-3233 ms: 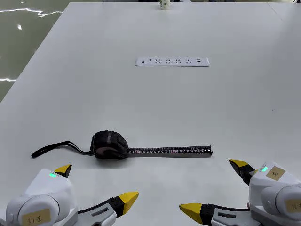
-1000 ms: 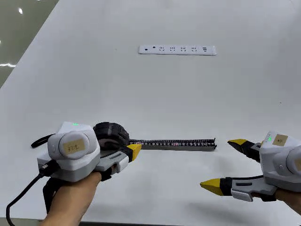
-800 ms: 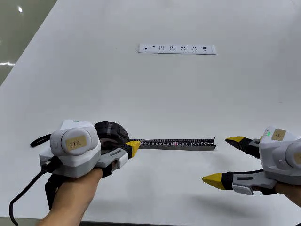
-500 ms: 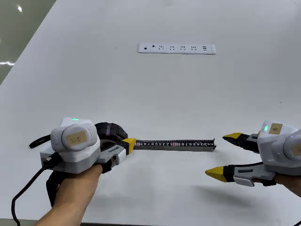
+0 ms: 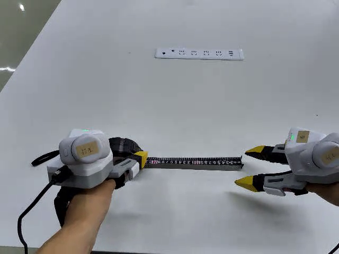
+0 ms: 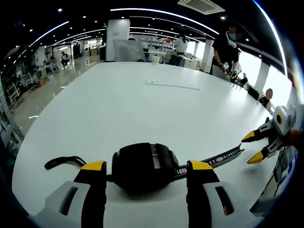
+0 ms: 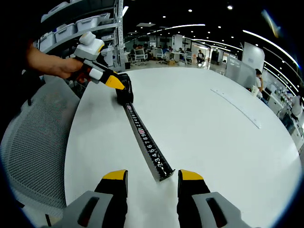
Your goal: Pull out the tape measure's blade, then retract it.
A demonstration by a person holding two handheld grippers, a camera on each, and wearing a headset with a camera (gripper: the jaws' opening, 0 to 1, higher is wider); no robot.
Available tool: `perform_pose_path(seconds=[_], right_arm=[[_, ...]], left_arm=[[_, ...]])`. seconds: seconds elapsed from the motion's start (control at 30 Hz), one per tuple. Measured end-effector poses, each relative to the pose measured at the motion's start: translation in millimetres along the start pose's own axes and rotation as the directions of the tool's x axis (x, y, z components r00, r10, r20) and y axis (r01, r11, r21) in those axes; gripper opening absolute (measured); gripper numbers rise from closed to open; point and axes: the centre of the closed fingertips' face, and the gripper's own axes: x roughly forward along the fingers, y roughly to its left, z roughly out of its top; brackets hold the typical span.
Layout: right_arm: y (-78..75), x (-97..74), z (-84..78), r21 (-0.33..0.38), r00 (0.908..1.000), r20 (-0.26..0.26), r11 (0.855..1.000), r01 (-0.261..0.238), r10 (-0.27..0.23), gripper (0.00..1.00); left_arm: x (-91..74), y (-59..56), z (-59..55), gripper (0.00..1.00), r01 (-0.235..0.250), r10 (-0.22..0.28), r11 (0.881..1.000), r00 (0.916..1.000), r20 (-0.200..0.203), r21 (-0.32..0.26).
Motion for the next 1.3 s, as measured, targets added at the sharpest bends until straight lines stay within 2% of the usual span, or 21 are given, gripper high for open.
perform_pose_path(seconds=[0.37, 0.57, 0.87, 1.3], right_arm=[[-8.7, 9.6, -3.6, -0.070, 0.9991, -0.029, 0.997, -0.033, 0.031, 0.28], [-7.3, 14.0, -9.5, -0.111, 0.9969, -0.060, 0.992, -0.058, 0.051, 0.20], [-13.7, 16.6, -11.0, -0.126, 0.9958, -0.064, 0.989, -0.074, 0.066, 0.13], [-13.1, 16.7, -11.4, -0.142, 0.9952, -0.064, 0.986, -0.082, 0.073, 0.10]], left_arm=[[4.3, 1.7, 1.0, 0.60, -0.011, 0.011, 1.000, 0.9999, 0.003, -0.008], [7.0, 2.4, 1.0, 0.58, -0.012, 0.012, 1.000, 0.9999, 0.001, -0.014], [10.2, 1.4, 0.9, 0.57, -0.005, 0.005, 1.000, 1.0000, -0.003, -0.015], [14.0, 2.1, 1.0, 0.58, -0.008, 0.008, 1.000, 0.9999, -0.012, -0.014]])
